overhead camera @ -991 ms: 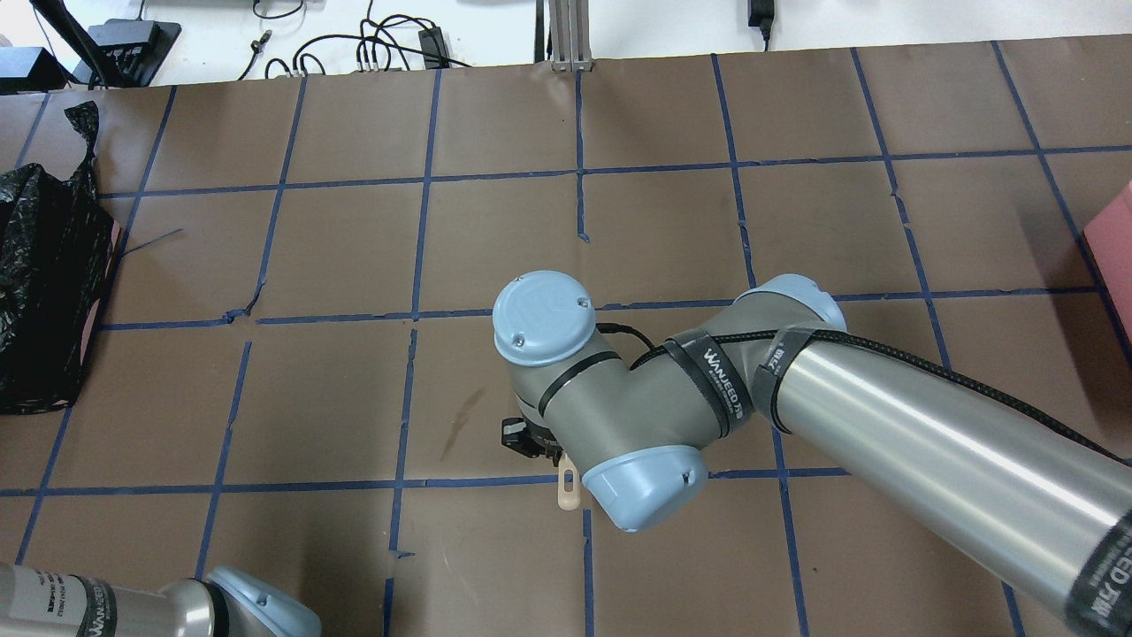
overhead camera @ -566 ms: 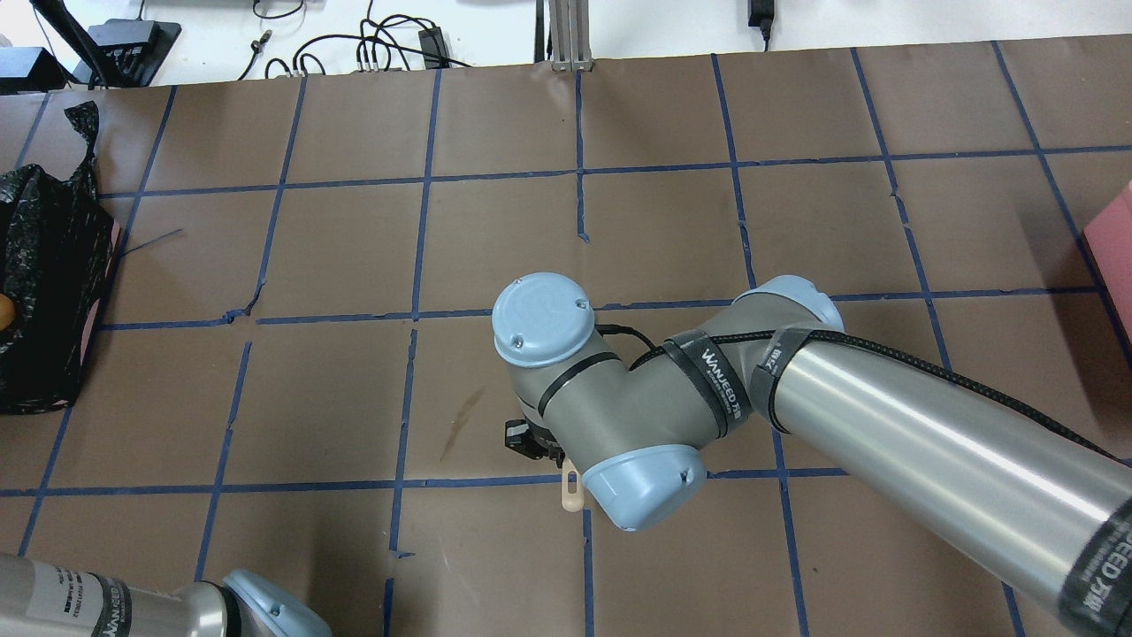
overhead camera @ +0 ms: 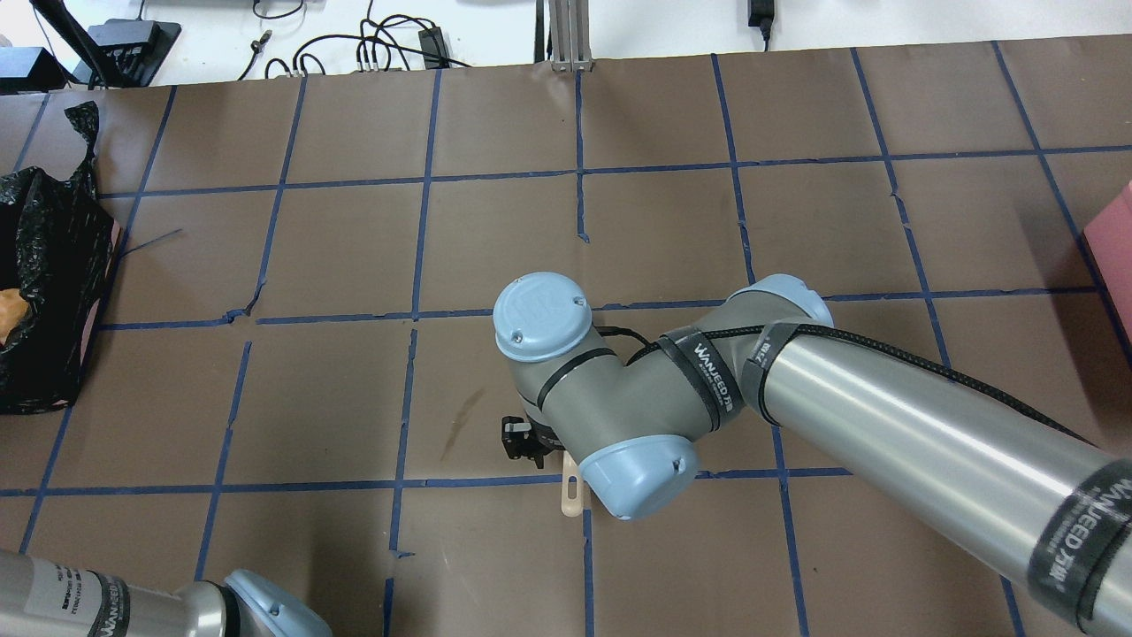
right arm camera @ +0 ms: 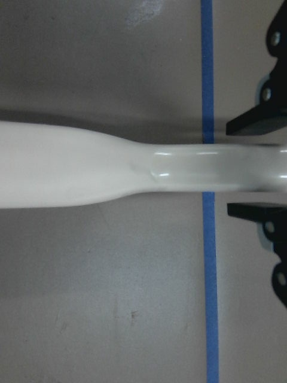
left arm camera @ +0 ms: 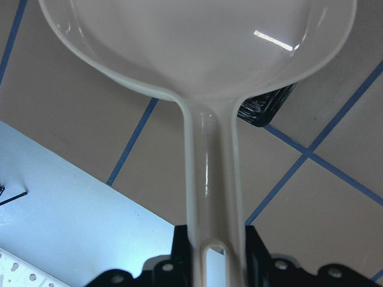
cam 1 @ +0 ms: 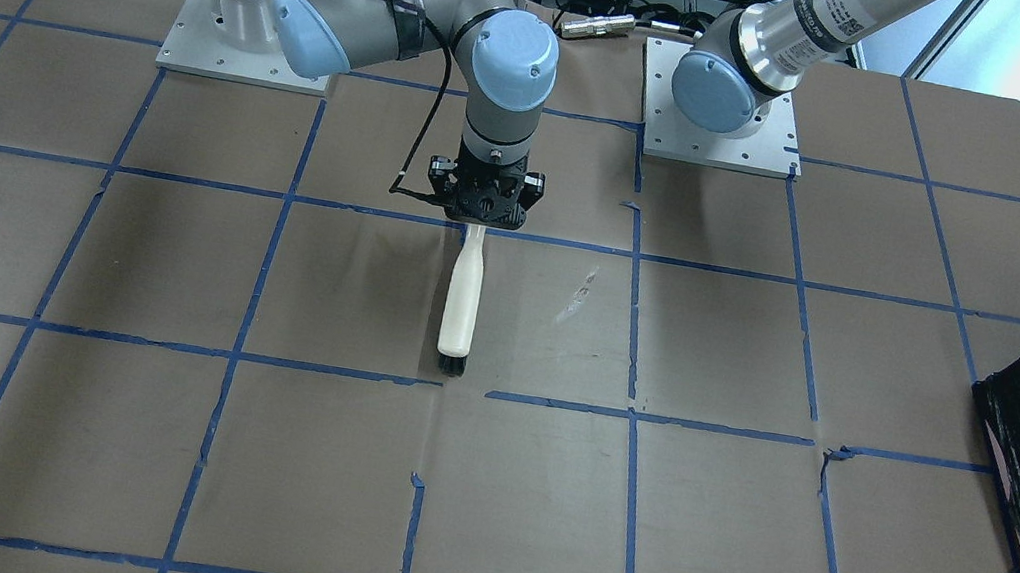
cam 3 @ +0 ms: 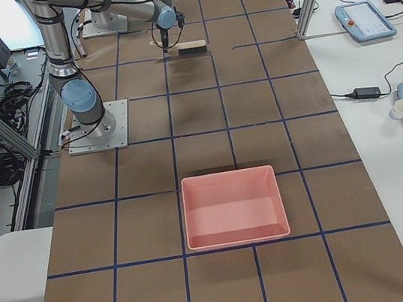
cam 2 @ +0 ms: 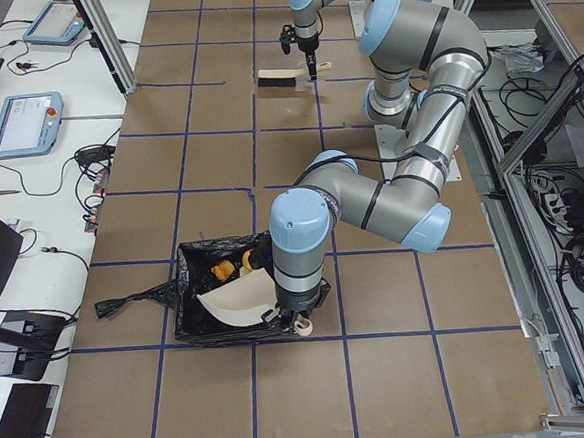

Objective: Sweep and dump trash in nearest bin
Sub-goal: 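Tip the dustpan to dump the potato and chunk into the bag, then lower the brush onto the table and open the right gripper, raising it, then bring the empty dustpan back toward the table center with the left gripper, then set the dustpan down beside the brush and open the left gripper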

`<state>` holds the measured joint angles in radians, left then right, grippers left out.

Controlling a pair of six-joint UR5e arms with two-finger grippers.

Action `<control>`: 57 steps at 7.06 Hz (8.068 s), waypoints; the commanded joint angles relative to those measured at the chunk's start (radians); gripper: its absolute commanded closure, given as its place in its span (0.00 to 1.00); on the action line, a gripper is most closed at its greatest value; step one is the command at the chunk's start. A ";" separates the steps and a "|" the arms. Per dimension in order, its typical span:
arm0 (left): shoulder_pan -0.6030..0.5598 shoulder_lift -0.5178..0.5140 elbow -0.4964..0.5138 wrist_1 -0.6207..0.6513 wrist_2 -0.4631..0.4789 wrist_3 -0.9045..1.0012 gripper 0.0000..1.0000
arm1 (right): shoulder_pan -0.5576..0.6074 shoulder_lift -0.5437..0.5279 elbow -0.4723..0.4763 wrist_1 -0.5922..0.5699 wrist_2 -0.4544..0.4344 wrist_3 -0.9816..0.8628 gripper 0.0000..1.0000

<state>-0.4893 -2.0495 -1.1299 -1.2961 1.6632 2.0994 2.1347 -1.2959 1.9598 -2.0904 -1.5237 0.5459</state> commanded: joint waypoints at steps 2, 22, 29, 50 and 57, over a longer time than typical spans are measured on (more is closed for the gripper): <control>0.000 0.018 0.018 0.075 0.071 0.131 0.95 | -0.076 0.003 -0.167 0.150 0.002 -0.081 0.00; -0.787 0.203 -0.423 0.139 -0.175 -0.584 0.95 | -0.480 -0.238 -0.458 0.570 0.002 -0.629 0.00; -1.064 0.143 -0.443 0.211 -0.165 -1.506 0.94 | -0.481 -0.230 -0.456 0.557 0.002 -0.624 0.00; -1.448 0.034 -0.627 0.541 -0.123 -2.334 0.46 | -0.473 -0.227 -0.450 0.560 0.005 -0.620 0.00; -1.163 0.231 -0.591 0.244 -0.160 -2.081 0.00 | -0.472 -0.224 -0.450 0.560 0.010 -0.620 0.00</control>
<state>-1.7322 -1.9021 -1.7279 -0.9072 1.5123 -0.0388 1.6629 -1.5207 1.5094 -1.5310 -1.5152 -0.0736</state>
